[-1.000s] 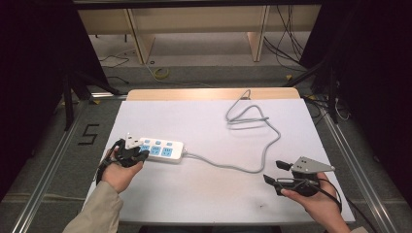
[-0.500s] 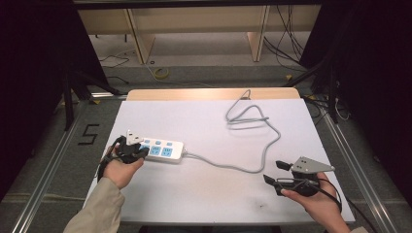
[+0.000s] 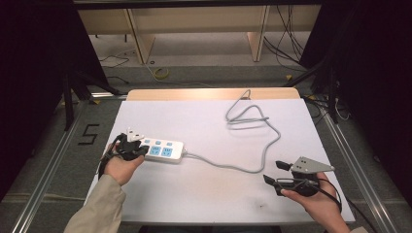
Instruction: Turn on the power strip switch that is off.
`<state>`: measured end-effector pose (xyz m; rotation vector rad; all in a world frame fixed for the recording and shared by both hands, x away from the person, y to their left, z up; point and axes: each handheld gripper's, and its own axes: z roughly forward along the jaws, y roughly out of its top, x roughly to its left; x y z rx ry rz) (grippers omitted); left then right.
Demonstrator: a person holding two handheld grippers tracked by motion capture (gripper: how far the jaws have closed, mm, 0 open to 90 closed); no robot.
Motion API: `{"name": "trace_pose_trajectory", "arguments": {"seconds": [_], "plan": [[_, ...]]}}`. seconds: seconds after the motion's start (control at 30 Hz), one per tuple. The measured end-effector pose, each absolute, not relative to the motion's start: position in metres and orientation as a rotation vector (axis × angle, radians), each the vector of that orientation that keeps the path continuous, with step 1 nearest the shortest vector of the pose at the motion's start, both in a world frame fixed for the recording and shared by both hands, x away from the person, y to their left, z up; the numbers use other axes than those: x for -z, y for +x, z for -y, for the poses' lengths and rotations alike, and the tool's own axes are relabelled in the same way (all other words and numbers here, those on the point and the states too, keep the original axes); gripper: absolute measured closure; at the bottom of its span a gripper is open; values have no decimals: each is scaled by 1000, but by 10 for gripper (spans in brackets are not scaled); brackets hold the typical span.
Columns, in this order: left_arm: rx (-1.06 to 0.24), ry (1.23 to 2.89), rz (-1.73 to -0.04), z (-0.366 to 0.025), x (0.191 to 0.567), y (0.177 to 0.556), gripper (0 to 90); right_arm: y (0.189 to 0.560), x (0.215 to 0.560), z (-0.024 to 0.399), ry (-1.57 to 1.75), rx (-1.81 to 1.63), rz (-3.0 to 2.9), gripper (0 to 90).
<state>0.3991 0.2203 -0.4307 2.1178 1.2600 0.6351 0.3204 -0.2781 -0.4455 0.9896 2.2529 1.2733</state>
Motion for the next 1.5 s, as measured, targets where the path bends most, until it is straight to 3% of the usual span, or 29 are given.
{"name": "trace_pose_trajectory", "arguments": {"seconds": [1.5], "plan": [[-646, 2112, -1290, -222, 428, 414, 897, 321, 446, 277, 985, -1273, -2257, 307]]}}
